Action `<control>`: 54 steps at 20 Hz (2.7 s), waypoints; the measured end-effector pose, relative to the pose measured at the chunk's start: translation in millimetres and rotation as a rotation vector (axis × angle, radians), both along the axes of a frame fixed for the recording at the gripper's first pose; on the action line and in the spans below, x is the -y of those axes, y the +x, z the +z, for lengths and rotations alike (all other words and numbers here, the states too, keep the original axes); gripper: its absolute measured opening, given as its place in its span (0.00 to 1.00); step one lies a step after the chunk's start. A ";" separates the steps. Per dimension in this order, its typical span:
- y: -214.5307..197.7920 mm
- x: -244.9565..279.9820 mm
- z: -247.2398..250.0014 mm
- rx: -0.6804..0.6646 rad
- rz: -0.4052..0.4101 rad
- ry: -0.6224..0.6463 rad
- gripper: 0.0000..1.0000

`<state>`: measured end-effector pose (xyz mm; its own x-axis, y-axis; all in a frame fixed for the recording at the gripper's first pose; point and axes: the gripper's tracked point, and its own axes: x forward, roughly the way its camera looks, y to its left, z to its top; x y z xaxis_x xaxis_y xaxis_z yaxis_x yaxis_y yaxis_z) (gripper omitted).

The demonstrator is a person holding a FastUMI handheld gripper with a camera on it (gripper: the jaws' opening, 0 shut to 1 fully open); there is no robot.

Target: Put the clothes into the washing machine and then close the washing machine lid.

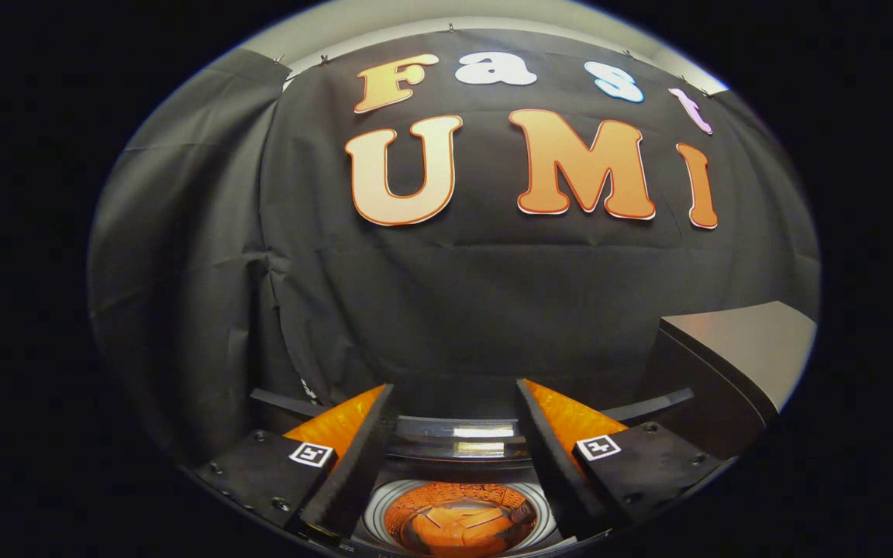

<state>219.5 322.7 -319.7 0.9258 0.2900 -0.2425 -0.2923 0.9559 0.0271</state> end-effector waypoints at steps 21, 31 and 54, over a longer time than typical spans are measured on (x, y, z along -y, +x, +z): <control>-45.7 9.1 -117.4 -0.272 0.005 -0.024 0.98; -43.8 4.9 -52.5 -0.226 0.006 0.006 0.98; -176.0 182.9 267.6 0.144 -0.112 -0.036 0.97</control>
